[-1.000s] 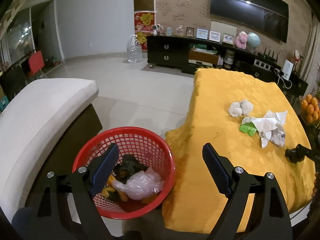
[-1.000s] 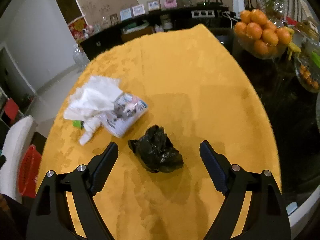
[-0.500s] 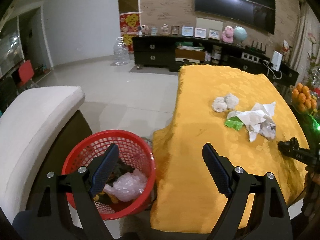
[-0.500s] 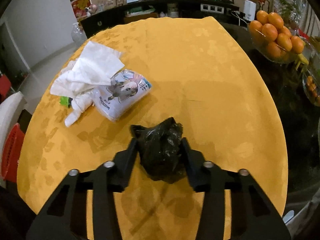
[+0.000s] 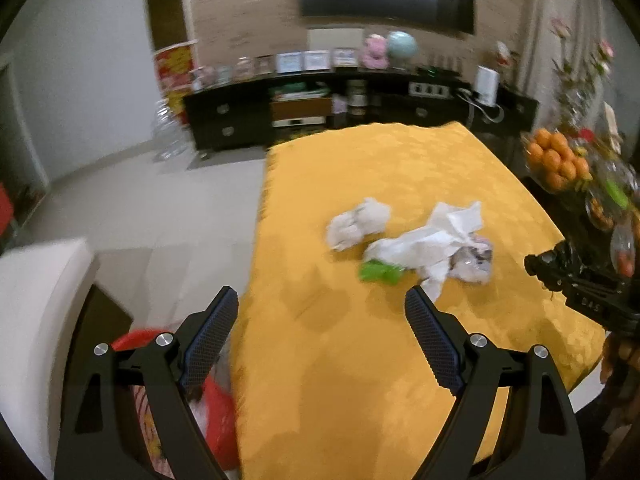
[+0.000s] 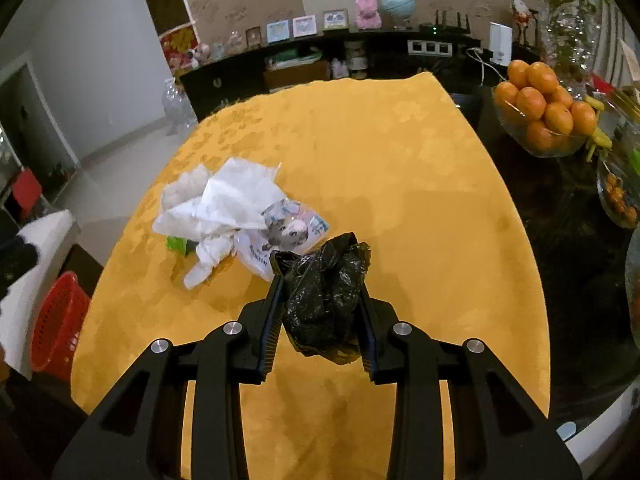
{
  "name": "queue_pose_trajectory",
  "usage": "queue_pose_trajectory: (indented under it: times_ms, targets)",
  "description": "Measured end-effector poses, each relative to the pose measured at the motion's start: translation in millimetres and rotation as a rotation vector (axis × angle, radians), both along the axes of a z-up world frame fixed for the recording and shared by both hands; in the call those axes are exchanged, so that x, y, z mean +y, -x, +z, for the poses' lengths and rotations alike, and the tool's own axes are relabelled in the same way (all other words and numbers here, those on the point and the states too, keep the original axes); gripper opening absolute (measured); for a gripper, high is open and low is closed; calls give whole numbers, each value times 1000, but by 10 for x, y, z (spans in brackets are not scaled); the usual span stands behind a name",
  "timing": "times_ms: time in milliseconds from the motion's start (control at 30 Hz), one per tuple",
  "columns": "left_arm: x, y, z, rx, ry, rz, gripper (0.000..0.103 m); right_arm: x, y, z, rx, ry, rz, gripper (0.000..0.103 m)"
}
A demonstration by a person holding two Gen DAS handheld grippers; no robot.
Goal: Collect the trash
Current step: 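Close the right tool on the small black plastic bag and lift it, then grasp the crumpled white tissue with the left tool and lift it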
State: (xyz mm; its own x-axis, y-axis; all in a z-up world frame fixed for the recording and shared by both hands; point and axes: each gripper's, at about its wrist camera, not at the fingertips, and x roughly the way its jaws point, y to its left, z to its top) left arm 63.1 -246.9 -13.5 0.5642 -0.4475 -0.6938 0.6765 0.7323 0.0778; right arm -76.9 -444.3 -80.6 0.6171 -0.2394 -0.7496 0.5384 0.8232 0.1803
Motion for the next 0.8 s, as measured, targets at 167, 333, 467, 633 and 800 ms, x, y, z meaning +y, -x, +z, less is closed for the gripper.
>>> queue_pose_trajectory:
  times_ms: [167,333,467,633,800]
  targets:
    - [-568,-49,-226,-16,-87,-115,85,-87,48,26,-12,-20,-38,33]
    - [-980,-42,-457,-15,-143,-225,85,-172,48,-3,9,-31,-70,33]
    - [-1259,-103,-633,-2,-182,-294,85,-187,19,4,9,-36,-72,33]
    - [-1430,-251,-756,69,-162,-322,85,-192,-7,-13,13,-41,-66,33]
    - [-1521,-286,-815,96,-111,-337,77,-212,-33,-35,20,-50,-67,33]
